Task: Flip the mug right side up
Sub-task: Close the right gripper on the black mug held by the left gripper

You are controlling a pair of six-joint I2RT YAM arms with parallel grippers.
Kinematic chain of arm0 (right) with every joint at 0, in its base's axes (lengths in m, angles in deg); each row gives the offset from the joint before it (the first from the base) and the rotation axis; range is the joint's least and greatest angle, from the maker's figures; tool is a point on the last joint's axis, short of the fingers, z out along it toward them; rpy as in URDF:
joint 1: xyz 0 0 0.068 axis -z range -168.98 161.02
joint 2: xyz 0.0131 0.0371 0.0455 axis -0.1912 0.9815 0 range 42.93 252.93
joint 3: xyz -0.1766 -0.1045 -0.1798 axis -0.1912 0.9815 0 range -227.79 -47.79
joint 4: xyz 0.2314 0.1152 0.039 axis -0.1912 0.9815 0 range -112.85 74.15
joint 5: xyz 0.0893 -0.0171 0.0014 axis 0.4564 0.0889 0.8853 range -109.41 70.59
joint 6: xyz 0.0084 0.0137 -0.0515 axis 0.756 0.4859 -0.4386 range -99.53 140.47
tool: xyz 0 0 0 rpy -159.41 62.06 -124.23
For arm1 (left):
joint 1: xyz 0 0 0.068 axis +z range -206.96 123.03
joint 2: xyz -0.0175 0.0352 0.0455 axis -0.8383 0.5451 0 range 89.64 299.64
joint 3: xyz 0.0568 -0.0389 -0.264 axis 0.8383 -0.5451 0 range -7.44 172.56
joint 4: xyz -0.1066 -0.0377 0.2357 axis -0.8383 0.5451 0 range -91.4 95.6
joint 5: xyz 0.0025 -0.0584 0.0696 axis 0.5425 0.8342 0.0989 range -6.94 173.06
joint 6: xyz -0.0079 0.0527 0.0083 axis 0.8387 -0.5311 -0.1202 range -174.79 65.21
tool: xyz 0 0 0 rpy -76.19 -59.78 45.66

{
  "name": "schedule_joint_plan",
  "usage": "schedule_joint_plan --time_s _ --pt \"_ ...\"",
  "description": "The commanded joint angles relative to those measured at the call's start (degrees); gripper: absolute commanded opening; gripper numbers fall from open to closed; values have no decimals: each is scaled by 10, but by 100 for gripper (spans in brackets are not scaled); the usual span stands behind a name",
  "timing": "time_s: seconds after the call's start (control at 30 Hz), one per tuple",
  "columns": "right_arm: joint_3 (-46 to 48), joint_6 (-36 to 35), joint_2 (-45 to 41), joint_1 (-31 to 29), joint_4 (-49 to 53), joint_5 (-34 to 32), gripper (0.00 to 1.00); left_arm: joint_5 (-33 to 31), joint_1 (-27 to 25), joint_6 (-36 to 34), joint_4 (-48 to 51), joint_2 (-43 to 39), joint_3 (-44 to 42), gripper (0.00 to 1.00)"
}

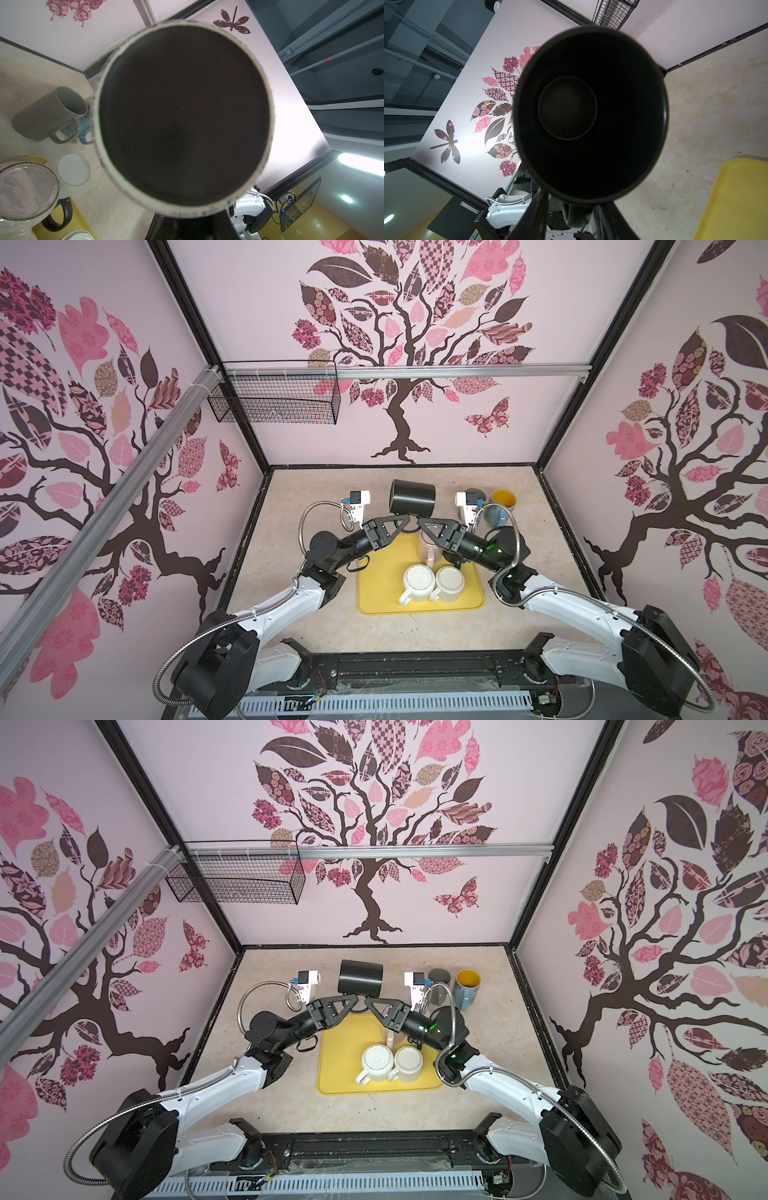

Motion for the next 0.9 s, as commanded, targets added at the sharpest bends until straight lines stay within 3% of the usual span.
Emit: schedule_joint_plan --time_s 0.0,0.67,0.77,0.87 --pt "-35 12 17 1 -30 -10 38 1 -7 -9 -81 -13 -10 0" --pt "-67 35 58 3 -81 -68 27 -3 -59 -24 -80 -6 -17 0" --pt "-81 31 67 2 -80 -65 19 -4 -62 -23 -81 -1 -24 0" --pt "-90 30 72 3 -78 -64 0 -14 -61 -30 -81 -2 -32 0"
